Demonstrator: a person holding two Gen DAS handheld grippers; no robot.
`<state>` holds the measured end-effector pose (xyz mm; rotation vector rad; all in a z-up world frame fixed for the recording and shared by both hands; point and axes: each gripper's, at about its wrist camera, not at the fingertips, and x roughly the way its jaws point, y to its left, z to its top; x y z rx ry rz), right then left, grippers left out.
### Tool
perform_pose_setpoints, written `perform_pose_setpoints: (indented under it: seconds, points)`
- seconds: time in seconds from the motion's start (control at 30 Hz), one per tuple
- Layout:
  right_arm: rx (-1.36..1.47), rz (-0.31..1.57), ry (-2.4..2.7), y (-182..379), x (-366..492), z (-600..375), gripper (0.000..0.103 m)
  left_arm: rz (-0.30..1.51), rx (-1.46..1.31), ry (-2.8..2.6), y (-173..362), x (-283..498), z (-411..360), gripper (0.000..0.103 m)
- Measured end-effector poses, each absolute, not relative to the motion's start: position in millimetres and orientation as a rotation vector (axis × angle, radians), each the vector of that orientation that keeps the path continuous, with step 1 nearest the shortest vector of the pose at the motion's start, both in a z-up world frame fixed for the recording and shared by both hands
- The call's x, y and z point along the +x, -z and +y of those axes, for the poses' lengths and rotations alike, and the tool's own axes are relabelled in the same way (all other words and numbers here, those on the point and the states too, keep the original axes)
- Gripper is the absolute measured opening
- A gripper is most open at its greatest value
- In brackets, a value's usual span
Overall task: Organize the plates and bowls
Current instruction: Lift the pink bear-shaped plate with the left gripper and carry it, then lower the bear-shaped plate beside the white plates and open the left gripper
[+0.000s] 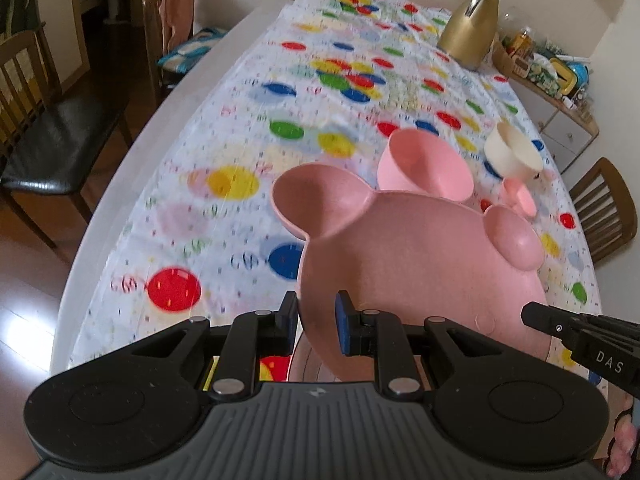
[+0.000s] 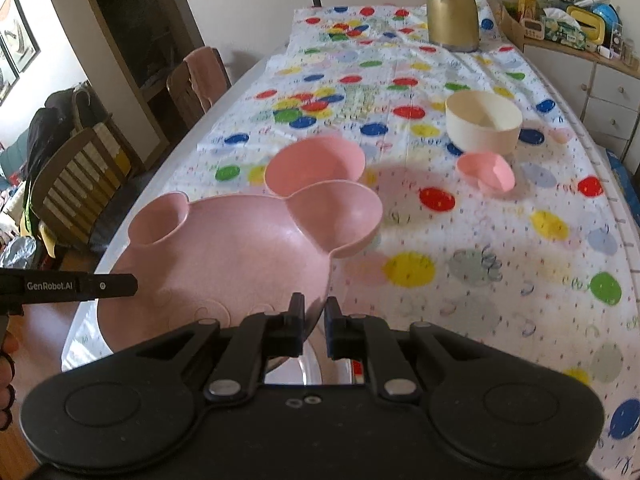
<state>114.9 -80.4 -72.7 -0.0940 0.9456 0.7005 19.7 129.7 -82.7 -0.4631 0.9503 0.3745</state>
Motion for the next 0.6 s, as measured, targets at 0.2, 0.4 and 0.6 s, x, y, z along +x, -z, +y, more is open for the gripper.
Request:
perform_pose_setpoints:
  seconds: [0.2, 0.4, 0.6]
  points:
    - [-0.1, 0.963, -0.698, 83.5, 107.5, -82.9, 0.009, 0.977, -0.471, -0.37, 96.4, 9.3, 124.6, 0.019]
    - [-0.112, 0.976, -0.705, 93.2, 105.3, -84.4, 0.009, 0.989, -0.463, -0.366, 103.7, 4.5, 120.3, 0.019]
    - [-0.127, 0.978, -0.701, 100.9, 103.9, -85.1, 0.009, 1.002, -0.464, -0.363, 111.1, 2.1, 116.6, 0.019]
